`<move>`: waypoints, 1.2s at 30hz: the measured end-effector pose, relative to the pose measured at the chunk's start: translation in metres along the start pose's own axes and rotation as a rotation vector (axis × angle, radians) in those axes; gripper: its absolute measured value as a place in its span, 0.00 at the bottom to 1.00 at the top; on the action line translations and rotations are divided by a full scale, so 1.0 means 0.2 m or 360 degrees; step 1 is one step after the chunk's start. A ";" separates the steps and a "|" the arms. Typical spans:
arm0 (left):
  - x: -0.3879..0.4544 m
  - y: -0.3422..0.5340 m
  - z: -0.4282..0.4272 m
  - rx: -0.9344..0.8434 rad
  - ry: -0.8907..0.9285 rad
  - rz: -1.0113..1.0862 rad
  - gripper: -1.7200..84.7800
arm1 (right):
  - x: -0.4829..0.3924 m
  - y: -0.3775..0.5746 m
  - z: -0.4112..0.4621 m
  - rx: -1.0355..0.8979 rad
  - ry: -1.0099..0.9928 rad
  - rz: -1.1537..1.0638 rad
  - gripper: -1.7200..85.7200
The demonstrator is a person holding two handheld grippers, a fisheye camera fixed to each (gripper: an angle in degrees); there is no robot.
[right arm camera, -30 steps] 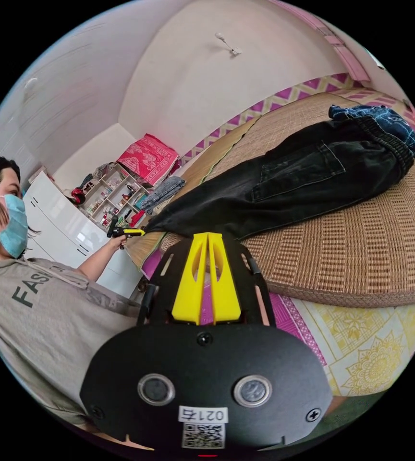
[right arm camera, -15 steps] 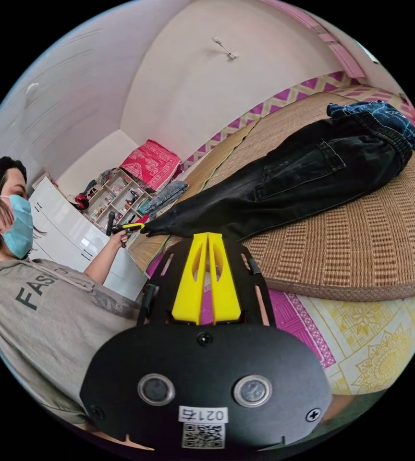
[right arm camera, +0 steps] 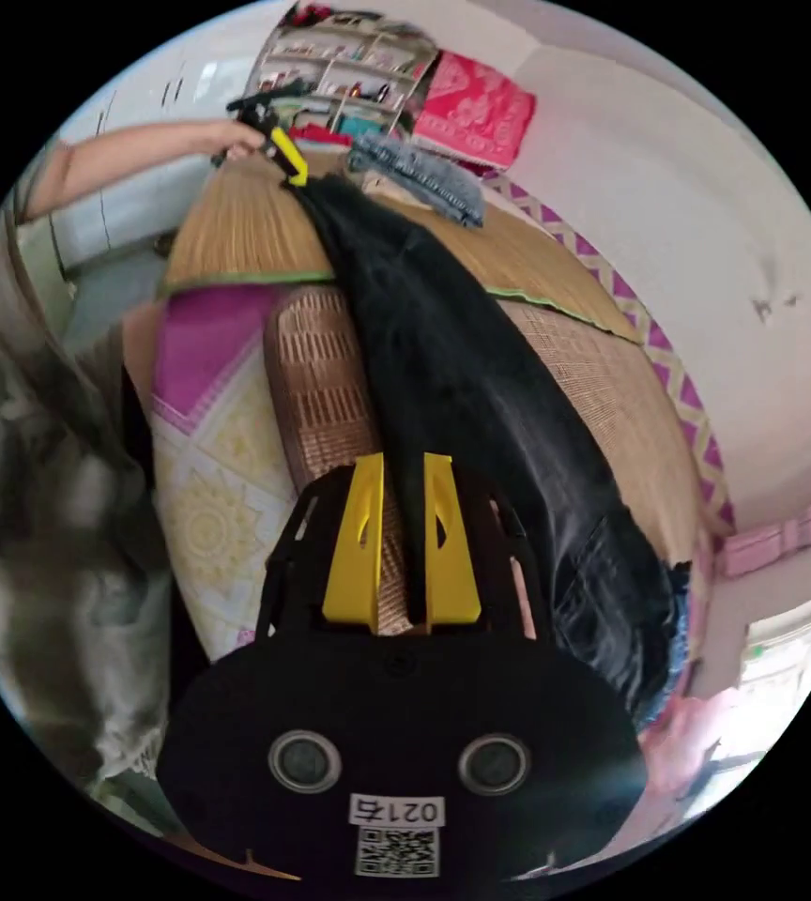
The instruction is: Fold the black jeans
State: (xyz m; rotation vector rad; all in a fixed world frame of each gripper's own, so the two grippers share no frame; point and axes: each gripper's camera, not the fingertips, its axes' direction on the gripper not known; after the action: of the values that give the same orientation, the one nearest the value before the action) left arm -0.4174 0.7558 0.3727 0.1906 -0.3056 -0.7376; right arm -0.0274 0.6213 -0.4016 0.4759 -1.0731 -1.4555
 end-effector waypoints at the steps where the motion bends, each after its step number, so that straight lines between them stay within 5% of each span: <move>1: 0.02 0.00 0.00 -0.0012 -0.0033 0.0023 0.01 | -0.05 -0.04 0.03 -0.0100 0.0103 -0.0067 0.08; 9: 0.10 0.07 -0.06 -0.0005 -0.0220 0.0184 0.01 | 0.06 -0.04 -0.40 0.0080 0.0108 0.0189 0.01; 15: 0.13 0.26 0.16 -0.0060 -0.0210 0.0306 0.01 | -0.08 0.01 -0.33 -0.0108 0.0108 0.0052 0.01; 20: -0.29 0.43 0.15 -0.0007 0.0247 -0.0137 0.02 | -0.08 0.01 -0.43 -0.0079 0.0151 0.0121 0.01; 24: -0.71 0.67 0.09 0.0385 0.0687 -0.0596 0.02 | -0.01 0.04 -0.48 -0.0027 0.0070 0.0261 0.02; 33: -0.82 0.67 0.10 0.0144 -0.0045 -0.0614 0.01 | 0.03 0.08 -0.58 -0.0034 0.0078 0.0307 0.02; 36: -0.85 0.79 0.17 0.0264 0.0072 -0.0577 0.01 | 0.04 0.09 -0.60 -0.0036 0.0086 0.0304 0.02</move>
State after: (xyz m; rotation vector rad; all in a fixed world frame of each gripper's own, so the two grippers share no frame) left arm -0.4480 0.9851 0.4132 0.4271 -0.2924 -1.0657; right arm 0.0777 0.5753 -0.4423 0.3838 -1.0293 -1.2787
